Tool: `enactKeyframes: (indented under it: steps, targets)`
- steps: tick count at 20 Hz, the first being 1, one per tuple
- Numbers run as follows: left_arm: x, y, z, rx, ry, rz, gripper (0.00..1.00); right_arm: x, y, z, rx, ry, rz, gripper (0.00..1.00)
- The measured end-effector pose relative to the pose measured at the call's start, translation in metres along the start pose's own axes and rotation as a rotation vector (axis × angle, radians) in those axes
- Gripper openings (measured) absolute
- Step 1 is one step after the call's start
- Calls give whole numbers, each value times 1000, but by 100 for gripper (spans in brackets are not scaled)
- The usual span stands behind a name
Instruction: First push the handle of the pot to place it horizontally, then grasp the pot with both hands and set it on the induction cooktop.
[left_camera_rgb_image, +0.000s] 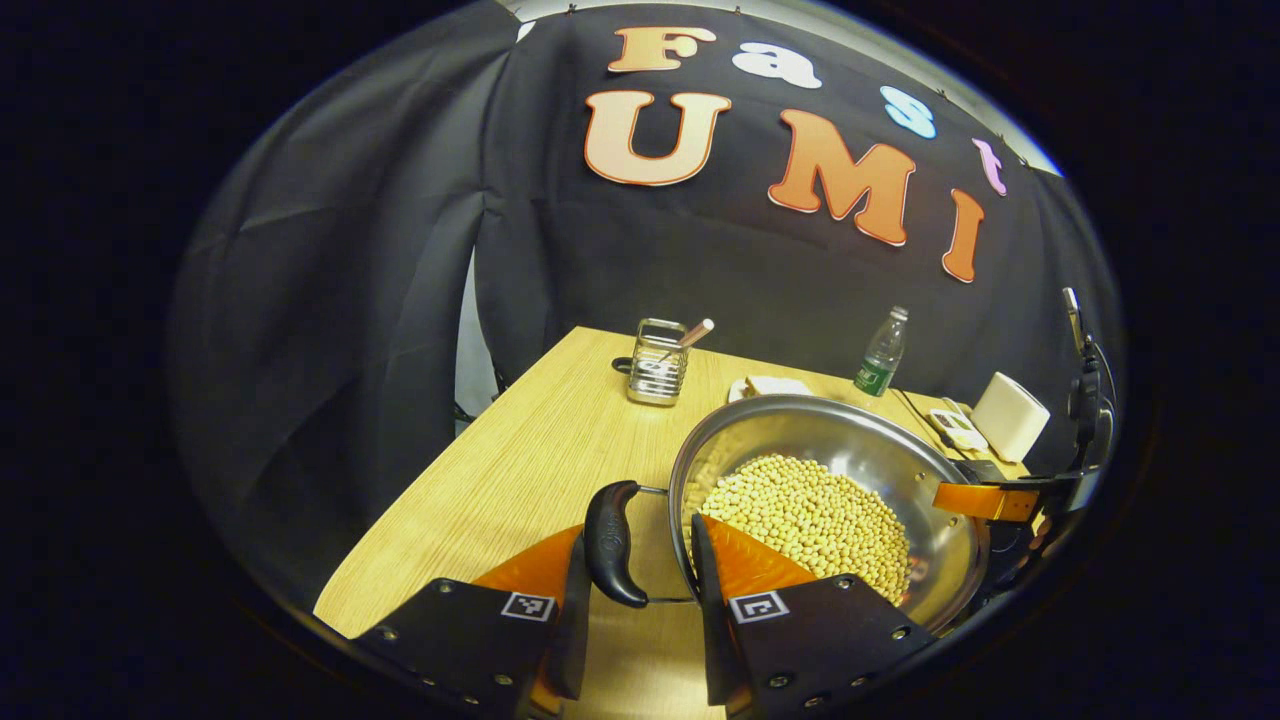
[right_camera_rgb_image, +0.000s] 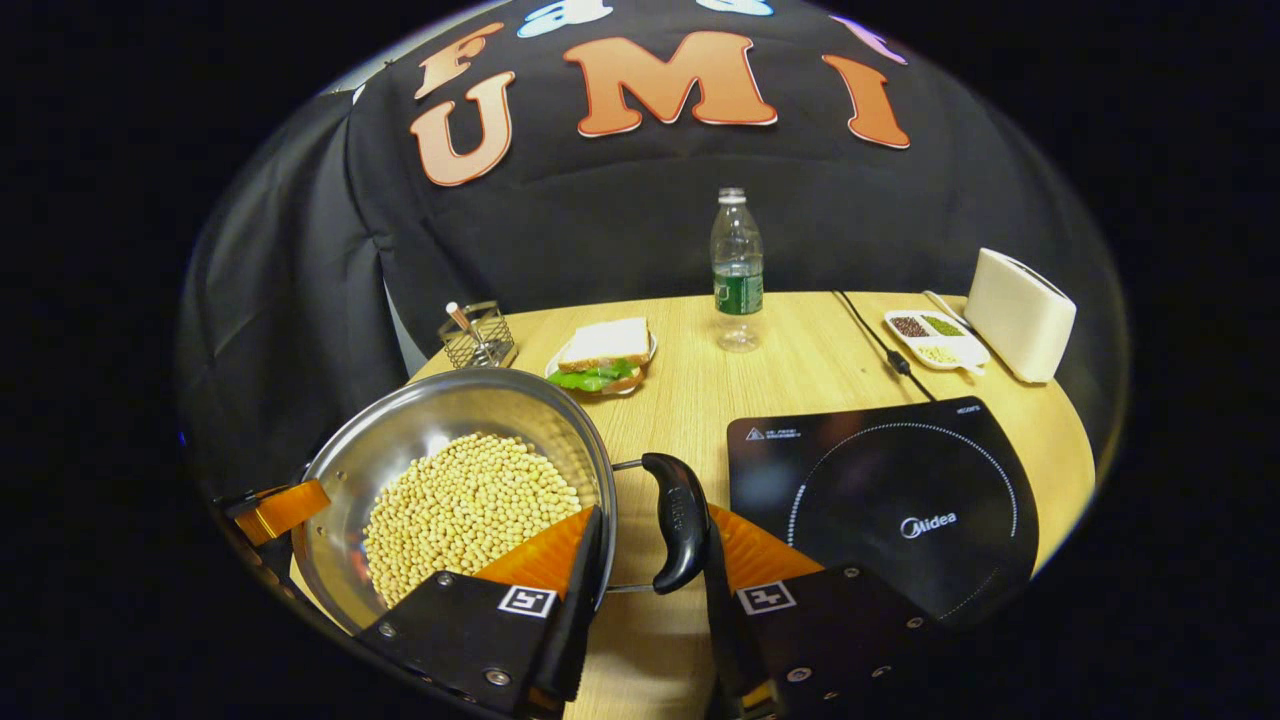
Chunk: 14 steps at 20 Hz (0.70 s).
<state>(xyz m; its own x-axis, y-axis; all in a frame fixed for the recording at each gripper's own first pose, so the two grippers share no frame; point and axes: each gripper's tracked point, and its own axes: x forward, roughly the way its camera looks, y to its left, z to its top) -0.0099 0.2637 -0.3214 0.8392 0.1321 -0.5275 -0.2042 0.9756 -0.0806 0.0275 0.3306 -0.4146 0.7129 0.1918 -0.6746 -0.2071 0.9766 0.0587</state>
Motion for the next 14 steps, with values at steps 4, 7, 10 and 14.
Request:
enactKeyframes:
  steps: [4, 7, 10, 14]
  targets:
    - [-11, -23, 12, 3, -17, -19, 48, -16, -9, 11, 10, -45, -12, 51]
    - [-17, -44, 18, 1, -27, -33, 48, -23, -13, 14, 14, -62, -17, 51]
    - [-23, -74, 19, 7, -26, -59, 49, -27, -17, 17, 34, -75, -36, 51]
    - [-24, -113, 22, 18, -31, -103, 48, -38, -23, 18, 60, -109, -76, 51]
